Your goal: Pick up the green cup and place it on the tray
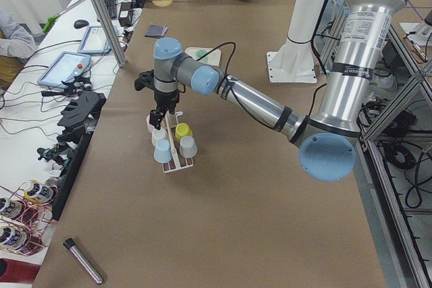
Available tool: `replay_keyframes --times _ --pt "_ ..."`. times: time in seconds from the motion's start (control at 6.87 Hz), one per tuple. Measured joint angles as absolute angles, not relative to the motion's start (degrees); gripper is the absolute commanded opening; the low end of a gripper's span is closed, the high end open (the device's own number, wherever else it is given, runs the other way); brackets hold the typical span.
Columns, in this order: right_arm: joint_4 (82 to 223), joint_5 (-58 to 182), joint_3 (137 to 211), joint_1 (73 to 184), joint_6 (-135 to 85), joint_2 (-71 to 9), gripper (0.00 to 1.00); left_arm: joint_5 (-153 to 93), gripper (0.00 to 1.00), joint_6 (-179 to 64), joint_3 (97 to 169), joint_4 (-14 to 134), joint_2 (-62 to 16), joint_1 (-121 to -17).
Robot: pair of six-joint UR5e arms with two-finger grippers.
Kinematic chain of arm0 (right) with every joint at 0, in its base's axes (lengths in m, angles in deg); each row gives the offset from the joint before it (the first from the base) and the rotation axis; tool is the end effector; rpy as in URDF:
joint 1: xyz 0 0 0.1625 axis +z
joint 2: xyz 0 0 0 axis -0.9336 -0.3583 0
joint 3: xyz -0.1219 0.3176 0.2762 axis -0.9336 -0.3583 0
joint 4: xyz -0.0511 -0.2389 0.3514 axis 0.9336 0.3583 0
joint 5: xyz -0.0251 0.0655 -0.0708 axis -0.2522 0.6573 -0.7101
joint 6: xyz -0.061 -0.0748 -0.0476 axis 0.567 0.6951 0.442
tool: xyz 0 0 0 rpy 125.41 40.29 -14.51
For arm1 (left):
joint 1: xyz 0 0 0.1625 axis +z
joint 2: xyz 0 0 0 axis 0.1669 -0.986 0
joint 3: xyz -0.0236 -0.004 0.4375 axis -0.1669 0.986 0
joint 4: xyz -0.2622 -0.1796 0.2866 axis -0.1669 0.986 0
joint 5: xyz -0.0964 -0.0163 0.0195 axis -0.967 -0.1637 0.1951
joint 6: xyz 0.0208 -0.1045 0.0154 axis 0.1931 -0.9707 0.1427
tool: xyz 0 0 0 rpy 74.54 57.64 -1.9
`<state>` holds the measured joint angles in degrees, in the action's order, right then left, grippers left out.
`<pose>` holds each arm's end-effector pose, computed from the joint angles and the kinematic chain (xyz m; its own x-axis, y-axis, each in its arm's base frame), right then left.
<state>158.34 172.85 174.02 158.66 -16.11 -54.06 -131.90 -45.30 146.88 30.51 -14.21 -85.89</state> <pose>0.0556 -0.4913 0.6669 0.7137 0.0454 0.6990 -0.0896 0.9956 0.0268 0.0650 -0.5778 0.4588 0.7678 0.3663 -0.5257 -0.1849 0.9122 0.3656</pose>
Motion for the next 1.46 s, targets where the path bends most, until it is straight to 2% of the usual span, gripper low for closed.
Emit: replay_keyframes --times 0.58,1.46 --pt "156.71 172.92 173.05 158.65 -16.19 -54.09 1.00 -137.89 0.99 -33.49 145.12 25.29 -7.80 -94.68" --pt "156.32 172.98 172.57 158.66 -16.21 -54.10 1.00 -147.49 0.99 -33.10 140.83 20.56 -0.75 -105.31"
